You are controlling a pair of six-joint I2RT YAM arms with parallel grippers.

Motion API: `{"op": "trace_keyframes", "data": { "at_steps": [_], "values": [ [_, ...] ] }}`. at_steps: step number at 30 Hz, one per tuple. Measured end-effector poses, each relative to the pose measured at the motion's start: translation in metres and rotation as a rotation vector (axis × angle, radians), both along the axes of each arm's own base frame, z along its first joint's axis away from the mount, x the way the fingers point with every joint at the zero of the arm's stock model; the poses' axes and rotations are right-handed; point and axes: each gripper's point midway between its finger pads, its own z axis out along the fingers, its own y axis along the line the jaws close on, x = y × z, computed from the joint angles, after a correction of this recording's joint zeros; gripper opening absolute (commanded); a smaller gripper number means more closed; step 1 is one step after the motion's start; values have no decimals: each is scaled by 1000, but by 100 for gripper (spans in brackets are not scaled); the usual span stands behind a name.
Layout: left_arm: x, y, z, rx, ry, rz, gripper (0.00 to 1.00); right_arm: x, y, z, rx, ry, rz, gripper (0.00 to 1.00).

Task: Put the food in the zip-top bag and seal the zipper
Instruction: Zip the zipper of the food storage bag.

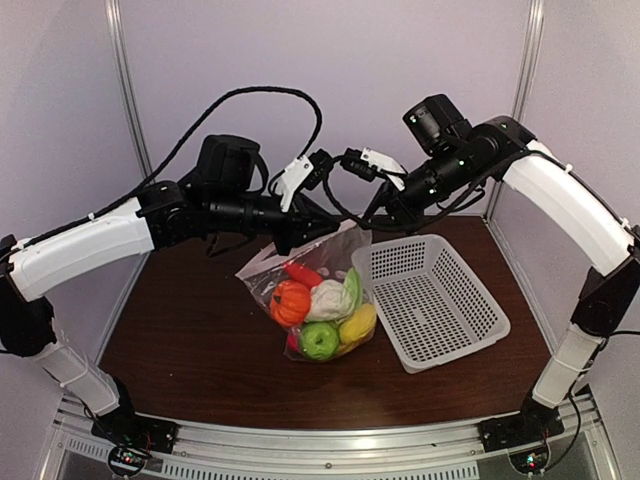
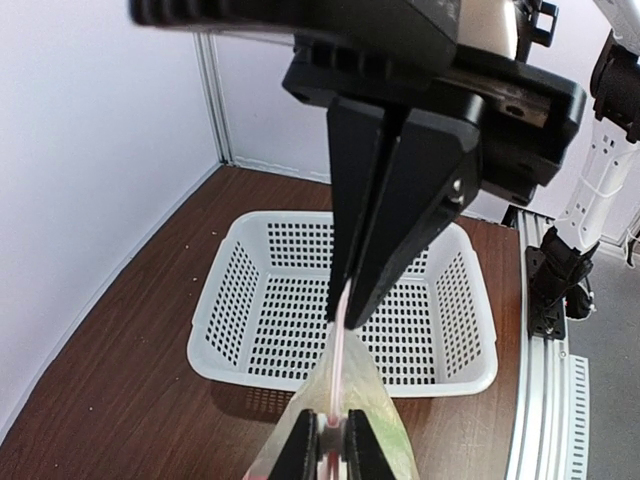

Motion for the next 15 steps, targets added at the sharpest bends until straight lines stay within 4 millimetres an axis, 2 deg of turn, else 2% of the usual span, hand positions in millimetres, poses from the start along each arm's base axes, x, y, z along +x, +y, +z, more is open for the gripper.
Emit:
{"op": "trace_keyframes", "data": {
  "at_steps": [15],
  "values": [
    [-2,37,-7,62,24,70,3,24,-46,-5,10,-6,-96,0]
  ]
}}
